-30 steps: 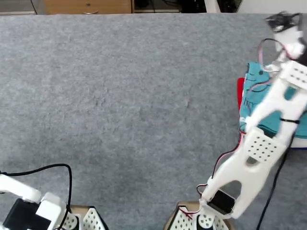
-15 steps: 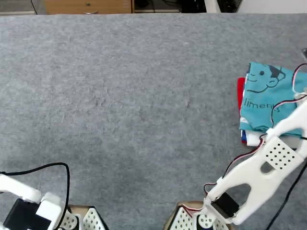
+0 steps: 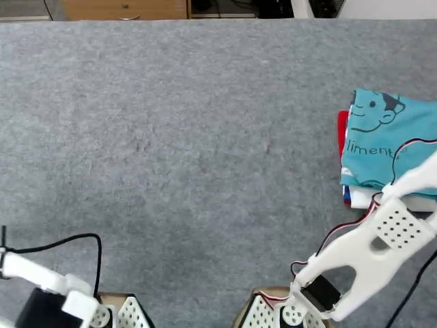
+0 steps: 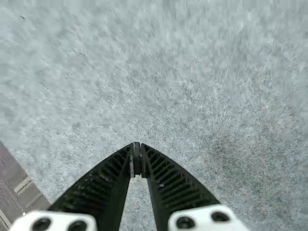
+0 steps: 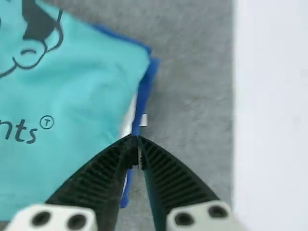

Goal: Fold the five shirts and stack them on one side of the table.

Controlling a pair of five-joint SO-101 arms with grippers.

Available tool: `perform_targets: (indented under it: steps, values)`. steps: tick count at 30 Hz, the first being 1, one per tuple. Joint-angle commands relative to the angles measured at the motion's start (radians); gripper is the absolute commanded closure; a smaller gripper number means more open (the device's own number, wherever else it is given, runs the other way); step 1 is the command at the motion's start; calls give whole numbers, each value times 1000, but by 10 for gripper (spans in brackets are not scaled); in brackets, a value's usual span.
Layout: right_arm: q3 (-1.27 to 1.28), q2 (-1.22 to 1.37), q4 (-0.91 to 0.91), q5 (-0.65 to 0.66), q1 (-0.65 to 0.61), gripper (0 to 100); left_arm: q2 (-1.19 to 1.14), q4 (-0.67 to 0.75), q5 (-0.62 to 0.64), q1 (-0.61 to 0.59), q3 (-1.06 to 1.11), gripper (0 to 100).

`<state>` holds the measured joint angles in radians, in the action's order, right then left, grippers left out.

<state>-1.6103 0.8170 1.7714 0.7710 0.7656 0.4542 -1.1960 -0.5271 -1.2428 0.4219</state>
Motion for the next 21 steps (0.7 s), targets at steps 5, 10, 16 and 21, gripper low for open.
perform_targets:
  steps: [5, 10, 16, 21]
  values:
    - [-30, -179, 17, -51, -87, 997, 165, -94, -2, 147, 2, 981]
    - [-21, -252, 17, -110, -163, 997, 245, -87, 0, 189, 92, 981]
    - [248, -429, 17, -129, -226, 997, 329, -86, 0, 221, 173, 981]
    - [627, -676, 17, -180, -263, 997, 377, -86, 0, 252, 216, 981]
